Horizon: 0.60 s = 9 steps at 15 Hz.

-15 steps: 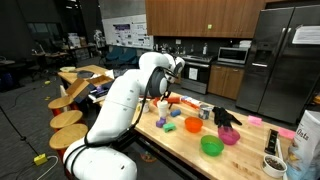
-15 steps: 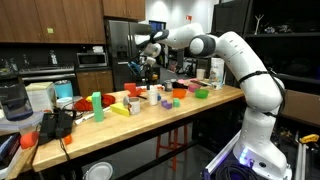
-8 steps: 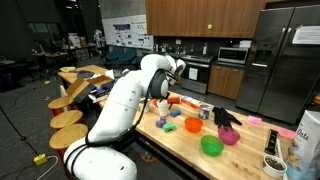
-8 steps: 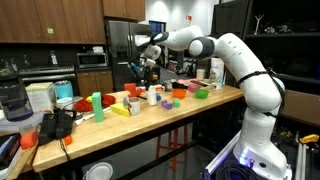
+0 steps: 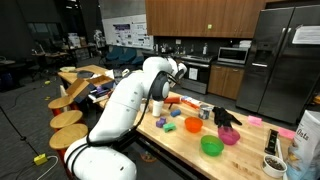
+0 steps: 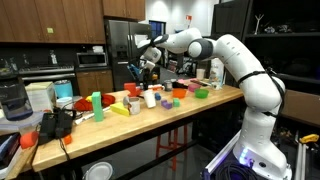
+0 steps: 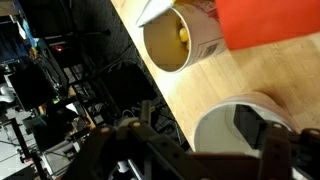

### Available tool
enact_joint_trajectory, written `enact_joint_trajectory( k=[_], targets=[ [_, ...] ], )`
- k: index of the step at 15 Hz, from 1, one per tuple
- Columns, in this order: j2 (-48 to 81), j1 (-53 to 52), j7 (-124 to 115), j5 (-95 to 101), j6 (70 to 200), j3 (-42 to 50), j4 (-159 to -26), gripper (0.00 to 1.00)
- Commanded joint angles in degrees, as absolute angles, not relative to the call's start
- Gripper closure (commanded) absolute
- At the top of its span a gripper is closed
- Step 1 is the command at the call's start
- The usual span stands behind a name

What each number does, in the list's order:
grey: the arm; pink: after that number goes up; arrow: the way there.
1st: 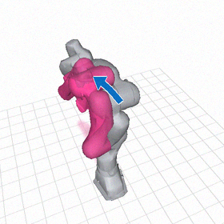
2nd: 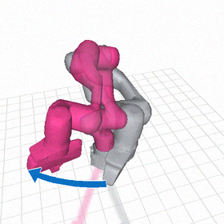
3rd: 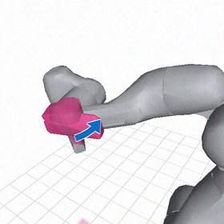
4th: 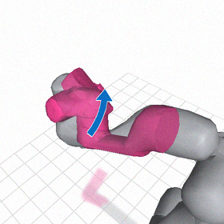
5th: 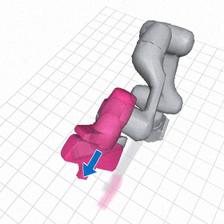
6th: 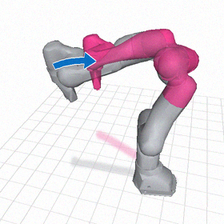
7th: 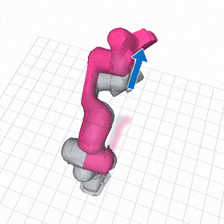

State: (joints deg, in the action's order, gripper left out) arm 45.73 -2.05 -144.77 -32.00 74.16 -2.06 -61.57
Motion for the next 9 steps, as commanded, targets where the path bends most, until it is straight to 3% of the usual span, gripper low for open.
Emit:
enact_joint_trajectory(
  k=[1, 7, 9],
  targets=[
    [46.35, -0.74, -145.54, -34.67, 73.61, -2.98, -61.72, 0.48],
    [46.81, -0.52, -146.77, -37.37, 73.72, -2.64, -62.44, 0.94],
    [46.85, -0.42, -146.88, -38.13, 73.84, -2.58, -62.69, 1.0]
  ],
)
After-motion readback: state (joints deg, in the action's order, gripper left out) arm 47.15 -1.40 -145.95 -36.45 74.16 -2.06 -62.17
